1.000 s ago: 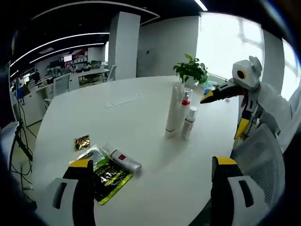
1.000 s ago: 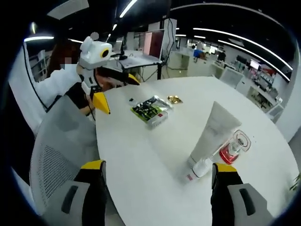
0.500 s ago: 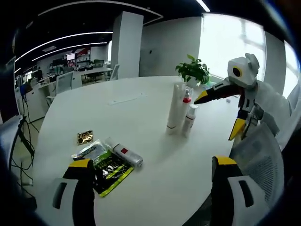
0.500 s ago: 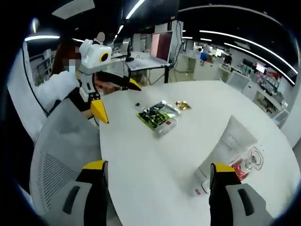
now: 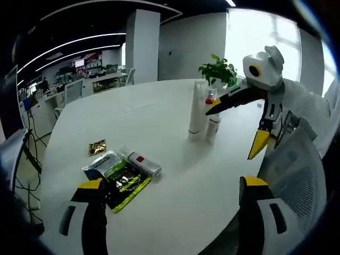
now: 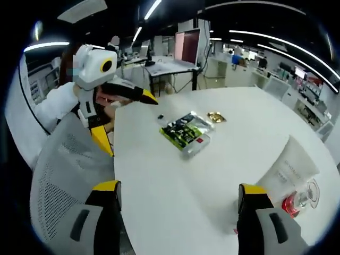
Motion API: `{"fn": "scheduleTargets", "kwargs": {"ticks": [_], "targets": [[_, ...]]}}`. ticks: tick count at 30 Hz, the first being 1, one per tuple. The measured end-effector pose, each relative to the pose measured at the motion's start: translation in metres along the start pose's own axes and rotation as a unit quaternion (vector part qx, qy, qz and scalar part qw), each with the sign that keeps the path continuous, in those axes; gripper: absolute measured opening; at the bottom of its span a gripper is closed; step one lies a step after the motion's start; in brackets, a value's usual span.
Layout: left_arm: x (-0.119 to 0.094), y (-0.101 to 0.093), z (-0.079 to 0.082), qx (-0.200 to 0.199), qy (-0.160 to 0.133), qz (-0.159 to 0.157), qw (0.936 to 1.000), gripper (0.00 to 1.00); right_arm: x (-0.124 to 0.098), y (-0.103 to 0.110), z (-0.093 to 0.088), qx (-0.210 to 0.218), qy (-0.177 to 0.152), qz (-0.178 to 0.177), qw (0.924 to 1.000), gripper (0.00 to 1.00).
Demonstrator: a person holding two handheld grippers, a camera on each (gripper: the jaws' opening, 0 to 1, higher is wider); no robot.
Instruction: Arrange the skincare products in the storage area until every visible bottle or jar stands upright without overlapping.
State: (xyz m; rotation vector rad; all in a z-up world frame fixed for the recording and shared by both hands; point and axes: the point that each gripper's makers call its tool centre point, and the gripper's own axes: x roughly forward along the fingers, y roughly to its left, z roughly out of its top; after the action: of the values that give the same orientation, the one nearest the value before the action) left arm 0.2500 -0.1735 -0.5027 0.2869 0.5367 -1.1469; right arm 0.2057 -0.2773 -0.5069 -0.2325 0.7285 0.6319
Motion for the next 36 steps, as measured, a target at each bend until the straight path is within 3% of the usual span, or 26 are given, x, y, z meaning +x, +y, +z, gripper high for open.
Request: {"fn": "scheduleTargets", "kwargs": {"ticks": [7,12,15,20,28,36], "targets": [[-0.007,-0.001,-0.007,-0.002,0.002,0.007,1.0000,0.99,0.014,-0.002,0.005,0.007,0.008,0.002,0.9999,0.96],[-0.009,-0.008,-0.010,-0.009,-0.009,0.018,0.9998,0.99,0.024,0.000,0.020,0.009,-0.005,0.010,0.9999,0.95],[-0.005,-0.010,-0.020,-0.013,0.001,0.025,0.9996,0.99,0.032,0.001,0.025,0.004,-0.004,0.011,0.9999,0.94],[-0.001,-0.014,-0.031,-0.033,0.002,0.019,0.9993,0.99,0.045,-0.002,0.031,0.000,-0.002,0.004,1.0000,0.87],[0.001,-0.012,-0.029,-0.017,0.005,0.029,0.9994,0.99,0.071,-0.012,0.040,-0.004,-0.002,-0.031,0.9995,0.75],[0.003,-0.007,-0.033,-0.004,0.016,0.038,0.9991,0.99,0.096,-0.011,0.043,0.005,0.005,-0.027,0.9996,0.68]]}}
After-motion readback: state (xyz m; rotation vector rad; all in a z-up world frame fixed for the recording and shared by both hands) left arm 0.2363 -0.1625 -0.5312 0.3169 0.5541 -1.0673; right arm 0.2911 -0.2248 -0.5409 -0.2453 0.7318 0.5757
